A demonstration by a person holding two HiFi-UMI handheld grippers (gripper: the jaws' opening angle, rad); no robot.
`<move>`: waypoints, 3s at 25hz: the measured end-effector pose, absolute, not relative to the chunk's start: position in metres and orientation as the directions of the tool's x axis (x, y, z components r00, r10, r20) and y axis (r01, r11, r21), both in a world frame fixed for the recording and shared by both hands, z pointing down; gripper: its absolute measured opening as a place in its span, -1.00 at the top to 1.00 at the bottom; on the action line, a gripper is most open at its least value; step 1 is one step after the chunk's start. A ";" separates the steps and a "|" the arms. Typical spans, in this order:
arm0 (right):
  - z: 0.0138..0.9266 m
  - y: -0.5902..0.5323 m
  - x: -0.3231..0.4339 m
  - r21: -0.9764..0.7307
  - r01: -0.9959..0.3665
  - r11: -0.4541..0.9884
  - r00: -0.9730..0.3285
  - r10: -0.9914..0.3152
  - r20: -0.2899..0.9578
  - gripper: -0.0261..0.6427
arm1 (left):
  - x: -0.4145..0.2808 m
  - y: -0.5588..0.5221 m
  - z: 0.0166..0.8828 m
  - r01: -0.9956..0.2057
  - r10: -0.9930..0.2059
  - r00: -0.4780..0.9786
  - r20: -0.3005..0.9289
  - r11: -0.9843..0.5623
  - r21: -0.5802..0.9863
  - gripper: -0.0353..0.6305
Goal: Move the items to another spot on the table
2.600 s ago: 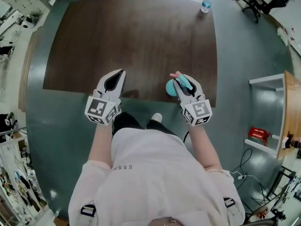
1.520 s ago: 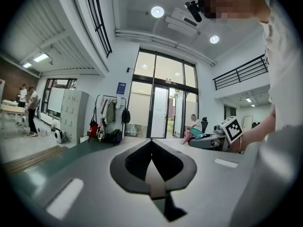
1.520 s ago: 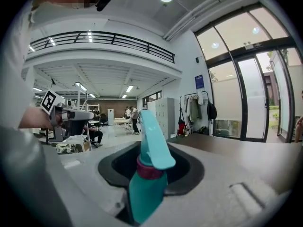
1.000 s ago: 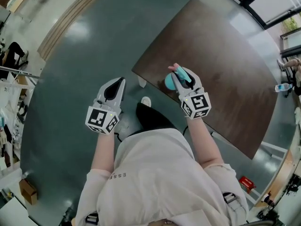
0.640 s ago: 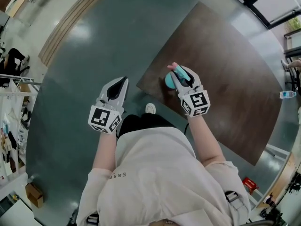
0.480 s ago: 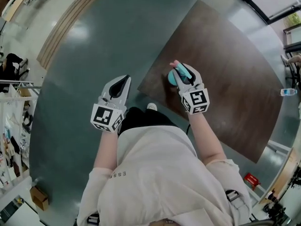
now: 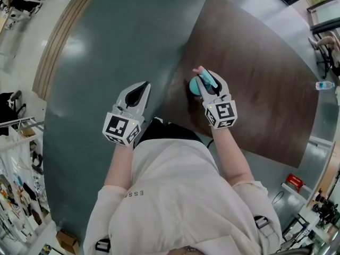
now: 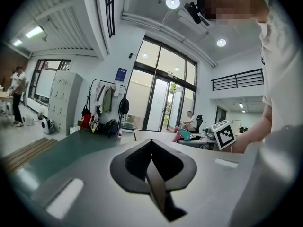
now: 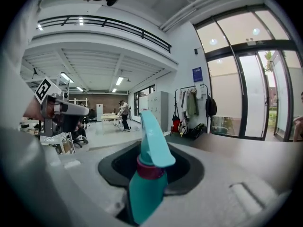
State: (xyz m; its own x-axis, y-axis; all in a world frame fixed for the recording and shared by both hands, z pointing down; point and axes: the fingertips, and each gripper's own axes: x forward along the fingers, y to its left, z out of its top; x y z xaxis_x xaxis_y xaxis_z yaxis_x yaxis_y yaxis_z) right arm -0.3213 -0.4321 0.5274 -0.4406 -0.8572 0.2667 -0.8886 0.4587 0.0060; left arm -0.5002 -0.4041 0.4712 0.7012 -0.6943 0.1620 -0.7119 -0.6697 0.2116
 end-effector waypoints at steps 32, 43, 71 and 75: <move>0.482 -0.346 -0.254 0.014 -0.997 0.073 -0.068 -0.976 0.205 0.94 | -0.422 -0.390 0.448 -0.366 -0.344 0.929 0.134 -0.908 0.205 0.84; 0.481 -0.232 -0.165 -0.076 -0.995 0.067 -0.082 -0.974 0.213 0.94 | -0.336 -0.291 0.450 -0.406 -0.385 0.913 0.131 -0.890 0.207 0.84; 0.470 0.059 0.027 -0.024 -0.992 0.122 -0.124 -0.971 0.206 0.94 | -0.136 -0.010 0.445 -0.398 -0.388 0.917 0.090 -0.890 0.221 0.84; 0.473 0.076 0.032 -0.028 -0.992 0.126 -0.129 -0.970 0.205 0.94 | -0.129 0.003 0.440 -0.398 -0.390 0.917 0.081 -0.892 0.213 0.84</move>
